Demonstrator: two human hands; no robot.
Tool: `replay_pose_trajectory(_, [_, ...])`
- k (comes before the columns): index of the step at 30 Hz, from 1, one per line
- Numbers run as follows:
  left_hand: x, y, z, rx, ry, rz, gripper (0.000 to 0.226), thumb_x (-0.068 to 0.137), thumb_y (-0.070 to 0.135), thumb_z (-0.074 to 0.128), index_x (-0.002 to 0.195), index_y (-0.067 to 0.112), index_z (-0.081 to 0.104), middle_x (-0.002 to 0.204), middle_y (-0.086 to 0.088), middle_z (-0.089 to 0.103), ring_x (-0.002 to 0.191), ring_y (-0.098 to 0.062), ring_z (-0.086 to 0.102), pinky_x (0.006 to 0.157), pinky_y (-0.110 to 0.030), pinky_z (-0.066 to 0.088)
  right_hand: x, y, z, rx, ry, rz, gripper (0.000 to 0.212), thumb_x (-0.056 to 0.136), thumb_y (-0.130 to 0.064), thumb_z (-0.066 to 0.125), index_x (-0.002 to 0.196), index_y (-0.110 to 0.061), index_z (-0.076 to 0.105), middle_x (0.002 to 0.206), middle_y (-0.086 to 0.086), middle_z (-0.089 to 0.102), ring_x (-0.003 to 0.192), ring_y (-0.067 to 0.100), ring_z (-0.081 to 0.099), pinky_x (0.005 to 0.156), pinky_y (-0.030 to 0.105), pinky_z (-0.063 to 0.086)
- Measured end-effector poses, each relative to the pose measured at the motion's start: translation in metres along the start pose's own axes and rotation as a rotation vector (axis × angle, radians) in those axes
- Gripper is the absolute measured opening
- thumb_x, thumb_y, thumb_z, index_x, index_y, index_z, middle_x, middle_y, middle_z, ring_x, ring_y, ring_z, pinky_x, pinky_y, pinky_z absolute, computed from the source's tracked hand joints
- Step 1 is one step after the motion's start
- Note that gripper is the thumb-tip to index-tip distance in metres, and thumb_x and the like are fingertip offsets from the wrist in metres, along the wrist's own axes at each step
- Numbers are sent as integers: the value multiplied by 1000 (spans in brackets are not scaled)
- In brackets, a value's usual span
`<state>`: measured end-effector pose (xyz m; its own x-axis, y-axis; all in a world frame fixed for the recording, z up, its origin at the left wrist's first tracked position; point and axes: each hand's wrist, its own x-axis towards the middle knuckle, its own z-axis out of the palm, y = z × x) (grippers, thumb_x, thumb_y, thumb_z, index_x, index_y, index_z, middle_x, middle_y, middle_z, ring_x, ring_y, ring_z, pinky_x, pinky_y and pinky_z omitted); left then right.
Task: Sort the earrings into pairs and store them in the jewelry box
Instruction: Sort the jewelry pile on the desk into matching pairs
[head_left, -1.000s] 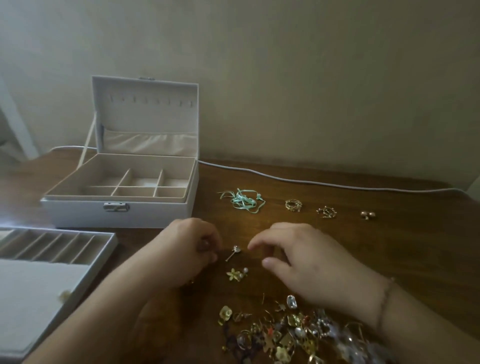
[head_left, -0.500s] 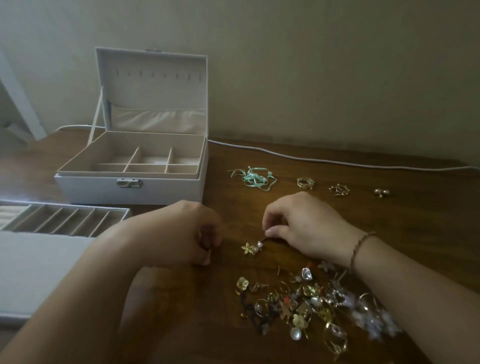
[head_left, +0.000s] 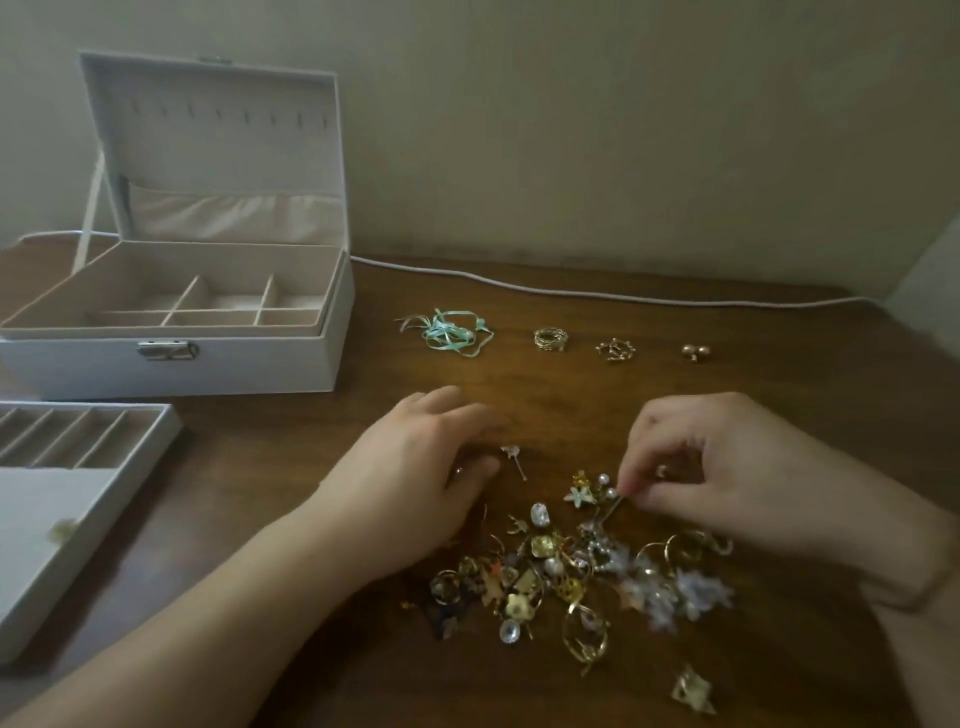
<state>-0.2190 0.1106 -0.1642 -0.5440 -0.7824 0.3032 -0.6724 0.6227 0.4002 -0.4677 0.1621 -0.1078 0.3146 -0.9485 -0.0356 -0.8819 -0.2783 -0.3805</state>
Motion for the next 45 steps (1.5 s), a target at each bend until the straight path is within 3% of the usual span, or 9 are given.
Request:
replay_pose_trajectory(5, [15, 3, 9, 144, -43, 78, 37, 97, 39, 46, 133, 45, 53, 132, 20, 52, 120, -9, 43, 98, -34, 42, 8, -2, 13, -175, -63, -16, 12, 81, -41, 70, 78, -51, 64, 94, -29, 50, 95, -10, 43, 82, 21, 40])
replay_pose_trajectory(11, [13, -1, 6, 51, -12, 72, 13, 89, 29, 68, 98, 37, 70, 100, 21, 65, 98, 0, 55, 92, -33, 47, 8, -1, 16, -200, -28, 5, 10, 81, -46, 69, 77, -47, 60, 93, -26, 48, 95, -7, 42, 80, 22, 43])
replay_pose_trajectory(16, [9, -3, -1, -72, -8, -50, 21, 85, 31, 73, 103, 41, 69, 85, 26, 65, 87, 9, 58, 73, -8, 47, 8, -1, 20, -234, -16, -55, 16, 87, -44, 62, 75, -46, 52, 94, -25, 45, 95, -5, 39, 73, 19, 39])
replay_pose_trajectory(22, [6, -5, -4, -221, 43, -120, 27, 82, 24, 77, 103, 38, 68, 86, 23, 67, 89, 9, 61, 77, -9, 52, 5, 6, 10, -166, -37, -33, 7, 82, -48, 66, 85, -50, 60, 98, -32, 46, 99, -11, 39, 79, 20, 42])
replay_pose_trajectory(28, [5, -7, -2, -353, 141, -126, 36, 80, 17, 80, 109, 32, 66, 86, 16, 68, 85, 1, 66, 71, -13, 54, 7, 8, 11, -189, -48, 26, 5, 80, -52, 66, 80, -54, 61, 94, -29, 49, 95, -7, 42, 80, 22, 43])
replay_pose_trajectory(35, [3, 0, -5, -348, 268, -55, 38, 80, 13, 79, 113, 28, 65, 88, 17, 68, 87, 7, 66, 73, -9, 52, 5, 5, 13, -276, -46, -16, 6, 91, -46, 52, 87, -50, 50, 97, -28, 43, 98, -5, 39, 82, 23, 42])
replay_pose_trajectory(40, [1, 6, -4, -421, 339, 27, 34, 79, 12, 80, 109, 23, 69, 89, 15, 69, 86, 0, 69, 74, -14, 55, 3, -2, 7, 128, 198, 30, 15, 89, -29, 58, 84, -44, 57, 94, -27, 57, 84, -2, 56, 63, 20, 46])
replay_pose_trajectory(43, [0, 12, -3, -527, 371, 33, 35, 77, 13, 82, 108, 26, 69, 90, 14, 70, 86, -6, 70, 68, -19, 57, 10, -20, 18, 502, 397, 57, 18, 85, -13, 66, 80, -30, 66, 78, -6, 70, 63, 8, 63, 54, 20, 48])
replay_pose_trajectory(45, [-1, 16, -2, -552, 401, 69, 38, 75, 12, 83, 108, 24, 68, 89, 11, 71, 85, -7, 71, 70, -17, 56, 15, -29, 27, 595, 445, 86, 19, 85, -8, 67, 79, -26, 69, 71, 1, 70, 56, 12, 63, 51, 21, 48])
